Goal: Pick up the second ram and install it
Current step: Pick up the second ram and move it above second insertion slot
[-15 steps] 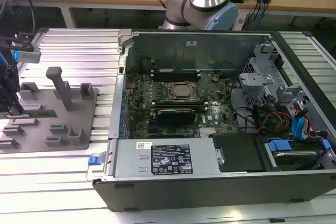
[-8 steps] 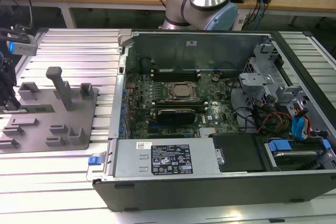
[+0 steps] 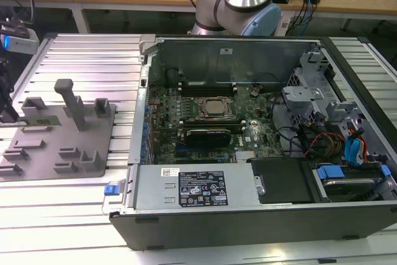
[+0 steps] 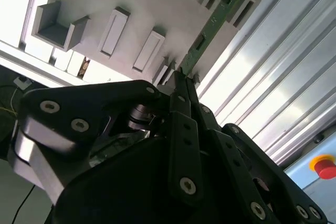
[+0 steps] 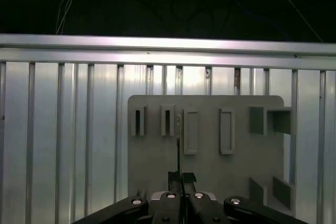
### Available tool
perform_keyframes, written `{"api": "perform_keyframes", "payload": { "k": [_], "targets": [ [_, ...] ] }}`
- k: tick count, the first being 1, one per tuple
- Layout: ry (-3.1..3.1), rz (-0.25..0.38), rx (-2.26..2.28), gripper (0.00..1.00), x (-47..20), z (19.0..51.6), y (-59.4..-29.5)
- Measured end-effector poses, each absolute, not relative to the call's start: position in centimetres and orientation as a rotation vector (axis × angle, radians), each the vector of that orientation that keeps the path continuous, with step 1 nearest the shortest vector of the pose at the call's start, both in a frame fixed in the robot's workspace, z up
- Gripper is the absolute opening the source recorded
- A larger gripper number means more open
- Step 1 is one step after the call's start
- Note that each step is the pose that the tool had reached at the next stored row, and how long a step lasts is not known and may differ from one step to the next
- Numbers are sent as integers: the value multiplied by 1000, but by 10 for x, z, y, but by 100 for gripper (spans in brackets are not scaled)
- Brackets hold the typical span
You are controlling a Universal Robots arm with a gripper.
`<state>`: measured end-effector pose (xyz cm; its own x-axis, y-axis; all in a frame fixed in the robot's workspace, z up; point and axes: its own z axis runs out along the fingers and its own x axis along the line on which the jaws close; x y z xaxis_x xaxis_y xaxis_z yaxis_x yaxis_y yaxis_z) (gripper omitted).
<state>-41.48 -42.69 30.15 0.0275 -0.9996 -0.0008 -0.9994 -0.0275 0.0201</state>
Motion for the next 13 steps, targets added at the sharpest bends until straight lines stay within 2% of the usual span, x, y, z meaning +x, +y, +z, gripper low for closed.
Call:
{"api": "perform_keyframes", "payload": {
  "k": [13],
  "targets": [
    [-2175, -10, 2236, 9, -415, 326, -421]
  ]
}}
